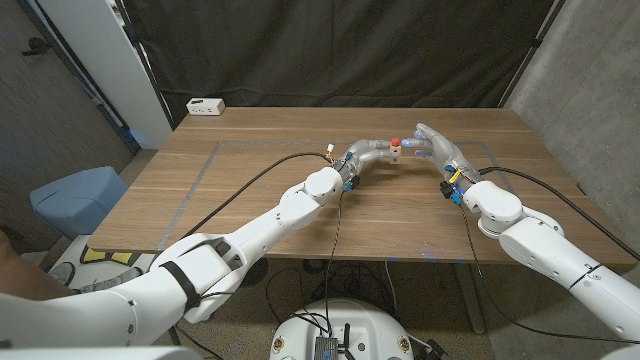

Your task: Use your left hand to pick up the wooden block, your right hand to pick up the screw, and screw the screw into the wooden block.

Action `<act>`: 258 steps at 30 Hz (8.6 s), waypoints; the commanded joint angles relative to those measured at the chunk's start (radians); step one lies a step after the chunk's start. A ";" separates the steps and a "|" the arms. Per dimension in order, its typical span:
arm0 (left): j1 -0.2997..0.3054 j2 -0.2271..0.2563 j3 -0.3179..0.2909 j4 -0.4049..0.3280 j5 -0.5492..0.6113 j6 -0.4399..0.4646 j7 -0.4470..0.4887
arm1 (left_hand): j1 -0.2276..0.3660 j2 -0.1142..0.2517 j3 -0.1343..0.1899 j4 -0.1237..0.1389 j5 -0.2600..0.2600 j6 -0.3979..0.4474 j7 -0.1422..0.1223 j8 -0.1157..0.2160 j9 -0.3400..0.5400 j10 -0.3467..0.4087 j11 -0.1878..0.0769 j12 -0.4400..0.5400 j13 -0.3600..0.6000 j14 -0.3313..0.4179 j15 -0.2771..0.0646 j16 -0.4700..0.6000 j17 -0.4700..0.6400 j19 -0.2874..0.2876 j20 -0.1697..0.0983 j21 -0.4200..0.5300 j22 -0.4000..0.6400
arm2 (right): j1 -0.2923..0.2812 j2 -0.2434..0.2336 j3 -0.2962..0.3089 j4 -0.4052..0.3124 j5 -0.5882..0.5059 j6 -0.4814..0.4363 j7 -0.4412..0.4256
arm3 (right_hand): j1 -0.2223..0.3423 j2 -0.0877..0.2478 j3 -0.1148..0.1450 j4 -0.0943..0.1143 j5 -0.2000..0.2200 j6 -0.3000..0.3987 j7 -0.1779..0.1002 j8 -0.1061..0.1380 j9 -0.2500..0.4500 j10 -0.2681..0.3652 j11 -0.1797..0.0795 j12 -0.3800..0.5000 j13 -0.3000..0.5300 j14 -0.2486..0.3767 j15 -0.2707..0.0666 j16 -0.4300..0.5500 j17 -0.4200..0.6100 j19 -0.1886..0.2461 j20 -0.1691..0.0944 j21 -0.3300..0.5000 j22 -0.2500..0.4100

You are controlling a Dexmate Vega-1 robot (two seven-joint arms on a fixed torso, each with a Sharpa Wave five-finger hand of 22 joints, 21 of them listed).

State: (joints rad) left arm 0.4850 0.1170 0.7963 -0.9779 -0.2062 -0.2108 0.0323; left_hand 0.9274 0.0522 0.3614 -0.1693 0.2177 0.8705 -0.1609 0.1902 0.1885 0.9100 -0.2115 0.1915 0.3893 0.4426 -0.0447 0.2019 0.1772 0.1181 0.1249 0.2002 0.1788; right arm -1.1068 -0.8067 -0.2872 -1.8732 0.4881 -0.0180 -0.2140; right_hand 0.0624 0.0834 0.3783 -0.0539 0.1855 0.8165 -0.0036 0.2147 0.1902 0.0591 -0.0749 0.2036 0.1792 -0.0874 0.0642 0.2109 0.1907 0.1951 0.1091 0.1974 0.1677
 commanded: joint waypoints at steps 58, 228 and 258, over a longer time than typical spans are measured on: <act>0.000 0.000 0.000 -0.001 -0.001 0.001 -0.003 | 0.006 0.019 0.018 0.012 0.008 0.022 0.008 0.008 0.005 0.012 -0.003 0.021 0.022 0.006 -0.053 0.000 0.003 -0.004 0.007 0.006 0.005 | 0.124 0.003 -0.068 0.102 0.008 0.006 0.133 | -0.034 -0.012 -0.012 0.027 0.005 -0.258 -0.080 -0.036 0.000 -0.182 0.015 -0.029 0.002 -0.110 0.035 -0.020 0.017 -0.090 0.047 -0.019 0.002; -0.012 -0.008 0.001 0.030 -0.007 -0.004 -0.017 | 0.006 0.019 0.019 0.011 0.009 0.021 0.008 0.007 0.005 0.012 -0.003 0.021 0.023 0.007 -0.052 0.001 0.003 -0.002 0.006 0.006 0.005 | 0.061 0.008 -0.026 0.056 0.012 -0.017 0.035 | -0.020 -0.013 0.002 0.022 0.007 -0.184 -0.048 -0.041 0.006 -0.125 0.004 -0.030 0.004 -0.083 0.034 -0.020 0.010 -0.066 -0.008 -0.020 0.001; -0.007 -0.003 0.005 0.009 -0.002 0.004 -0.018 | 0.005 0.019 0.019 0.012 0.008 0.023 0.007 0.008 0.005 0.012 -0.003 0.021 0.023 0.007 -0.053 0.001 0.003 -0.002 0.005 0.006 0.005 | 0.115 -0.006 -0.063 0.087 0.026 -0.023 0.128 | -0.040 -0.023 -0.015 0.038 0.007 -0.303 -0.089 -0.039 0.004 -0.237 0.025 -0.029 0.002 -0.153 0.051 -0.023 0.016 -0.140 0.043 -0.021 0.002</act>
State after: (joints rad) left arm 0.4762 0.1121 0.7994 -0.9622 -0.2101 -0.2094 0.0153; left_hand 0.9274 0.0521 0.3614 -0.1693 0.2227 0.8705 -0.1609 0.1901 0.1886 0.9107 -0.2096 0.1915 0.3878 0.4426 -0.0447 0.2019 0.1771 0.1181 0.1248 0.2002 0.1788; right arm -1.0099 -0.8073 -0.3371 -1.7951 0.5095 -0.0356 -0.1232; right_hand 0.0342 0.0555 0.3677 -0.0197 0.1926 0.5175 -0.0947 0.1734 0.1932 -0.1649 -0.0519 0.1732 0.1791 -0.1720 0.1089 0.1913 0.2025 0.0624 0.1484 0.1771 0.1677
